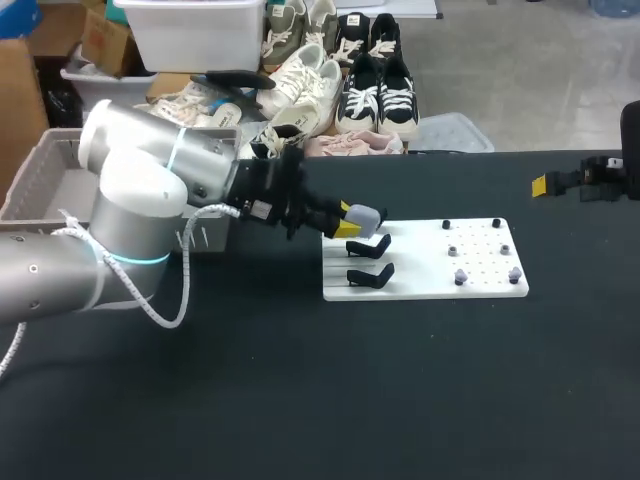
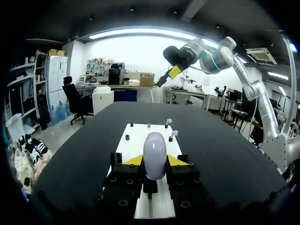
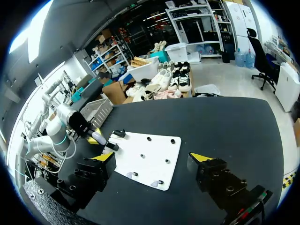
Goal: Pick up each earbud case from the left stands, insert the matching earbuds, close the lid, and place the case in the box.
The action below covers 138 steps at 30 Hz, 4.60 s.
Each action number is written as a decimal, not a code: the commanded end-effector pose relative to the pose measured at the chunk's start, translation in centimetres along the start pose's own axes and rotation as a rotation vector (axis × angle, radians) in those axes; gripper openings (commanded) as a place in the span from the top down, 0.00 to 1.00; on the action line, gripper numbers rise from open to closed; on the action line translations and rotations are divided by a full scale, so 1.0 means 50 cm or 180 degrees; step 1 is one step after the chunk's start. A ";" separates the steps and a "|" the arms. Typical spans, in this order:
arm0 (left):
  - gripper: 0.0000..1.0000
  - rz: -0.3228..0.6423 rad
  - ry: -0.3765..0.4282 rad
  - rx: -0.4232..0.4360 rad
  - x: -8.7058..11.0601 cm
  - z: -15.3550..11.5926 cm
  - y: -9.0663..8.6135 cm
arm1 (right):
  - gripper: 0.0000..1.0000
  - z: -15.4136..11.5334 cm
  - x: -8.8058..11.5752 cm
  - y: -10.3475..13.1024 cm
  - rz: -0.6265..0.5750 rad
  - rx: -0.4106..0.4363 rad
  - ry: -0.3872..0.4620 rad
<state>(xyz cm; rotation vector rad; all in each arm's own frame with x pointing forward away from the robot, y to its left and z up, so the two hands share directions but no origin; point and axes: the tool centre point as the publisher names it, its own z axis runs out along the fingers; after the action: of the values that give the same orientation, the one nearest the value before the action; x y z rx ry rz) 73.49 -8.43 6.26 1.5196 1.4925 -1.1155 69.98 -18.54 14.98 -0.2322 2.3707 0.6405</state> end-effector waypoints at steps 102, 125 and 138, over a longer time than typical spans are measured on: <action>1.00 0.0611 -0.0952 -0.0138 -0.106 0.057 -0.151 | 0.00 0.043 0.127 0.321 -0.0732 -0.0409 0.0390; 1.00 0.0611 -0.0952 -0.0138 -0.106 0.057 -0.151 | 0.00 0.111 0.129 0.348 -0.0754 -0.0462 0.0545; 1.00 0.0611 -0.0952 -0.0138 -0.106 0.057 -0.151 | 0.00 0.143 0.122 0.351 -0.0720 -0.0398 0.0622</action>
<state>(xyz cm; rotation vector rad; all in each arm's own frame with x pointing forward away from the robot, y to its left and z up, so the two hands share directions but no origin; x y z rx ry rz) 65.82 -12.46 10.83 1.3661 1.1414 -1.1295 63.30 -0.17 13.05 -0.6391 2.4319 0.6984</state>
